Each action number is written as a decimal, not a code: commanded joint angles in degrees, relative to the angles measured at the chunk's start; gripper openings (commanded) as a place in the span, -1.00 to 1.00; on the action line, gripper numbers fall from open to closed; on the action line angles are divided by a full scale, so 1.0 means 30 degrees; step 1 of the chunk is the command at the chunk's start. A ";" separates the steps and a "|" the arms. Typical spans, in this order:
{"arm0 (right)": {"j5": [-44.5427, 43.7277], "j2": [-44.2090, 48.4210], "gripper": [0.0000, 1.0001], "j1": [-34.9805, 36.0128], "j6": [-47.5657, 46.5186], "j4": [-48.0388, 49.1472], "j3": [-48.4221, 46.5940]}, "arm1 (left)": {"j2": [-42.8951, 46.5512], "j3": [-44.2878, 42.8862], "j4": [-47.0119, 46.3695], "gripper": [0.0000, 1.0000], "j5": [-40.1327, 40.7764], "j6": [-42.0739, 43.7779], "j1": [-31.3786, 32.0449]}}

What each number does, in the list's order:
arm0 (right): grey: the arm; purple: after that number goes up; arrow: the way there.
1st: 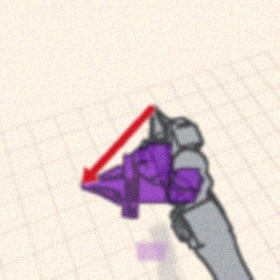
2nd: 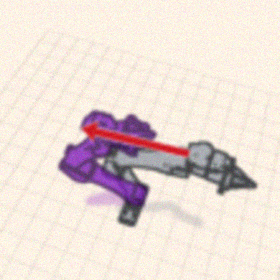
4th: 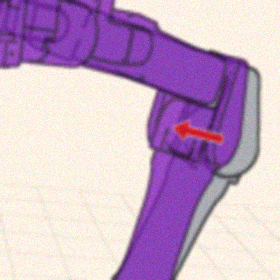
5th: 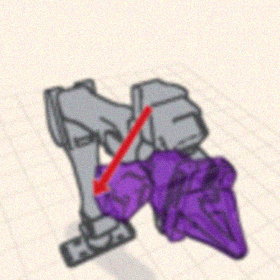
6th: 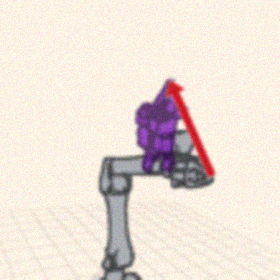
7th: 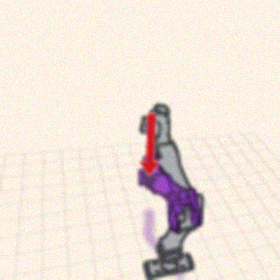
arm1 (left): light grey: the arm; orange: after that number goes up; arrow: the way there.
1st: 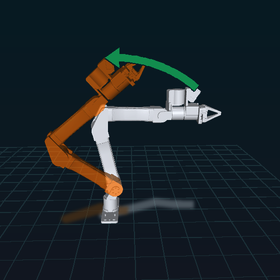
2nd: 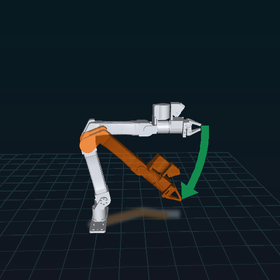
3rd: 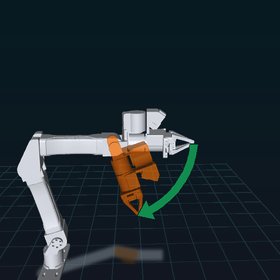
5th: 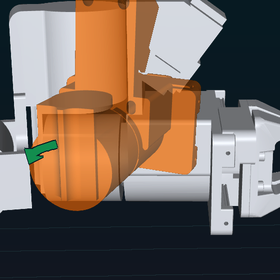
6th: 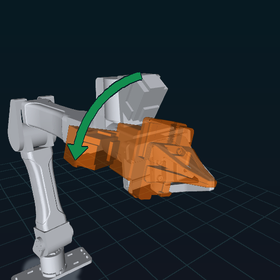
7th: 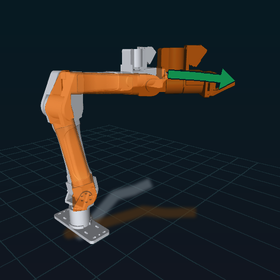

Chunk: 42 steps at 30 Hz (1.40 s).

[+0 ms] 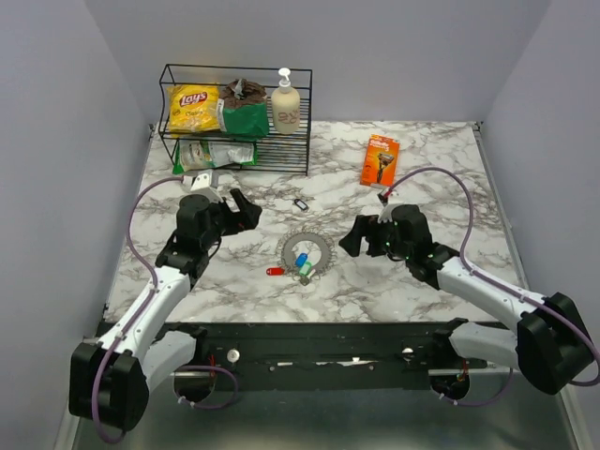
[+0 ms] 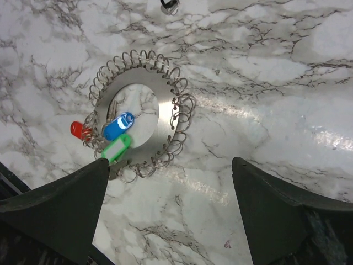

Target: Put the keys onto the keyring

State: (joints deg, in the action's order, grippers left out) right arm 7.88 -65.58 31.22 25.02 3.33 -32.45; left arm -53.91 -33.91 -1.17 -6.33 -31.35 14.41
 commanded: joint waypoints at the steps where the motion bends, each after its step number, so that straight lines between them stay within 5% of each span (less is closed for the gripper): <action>1: 0.0888 -0.0550 1.00 0.0490 0.0217 0.0383 0.0298 | -0.1480 -0.0970 -0.0050 0.97 -0.1169 -0.0125 0.0000; 18: 0.2294 -0.3216 0.99 0.1252 0.0743 0.0997 -0.0347 | -0.5554 -0.1938 0.0360 0.97 -0.2490 0.0021 0.2313; 28: 0.3526 -0.3540 0.84 0.1867 0.0100 0.1116 -0.0317 | -0.6433 -0.1793 0.0069 0.97 -0.2314 0.0520 0.4686; 42: 0.4550 -0.4241 0.43 0.2718 -0.0136 0.1583 0.0035 | -0.6463 -0.0884 -0.1924 0.97 -0.3515 0.0315 0.4893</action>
State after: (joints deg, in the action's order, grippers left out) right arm 19.29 -76.64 38.98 24.99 6.68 -32.29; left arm -73.21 -37.65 -4.05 -14.33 -30.81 28.86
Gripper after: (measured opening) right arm 0.737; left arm 0.988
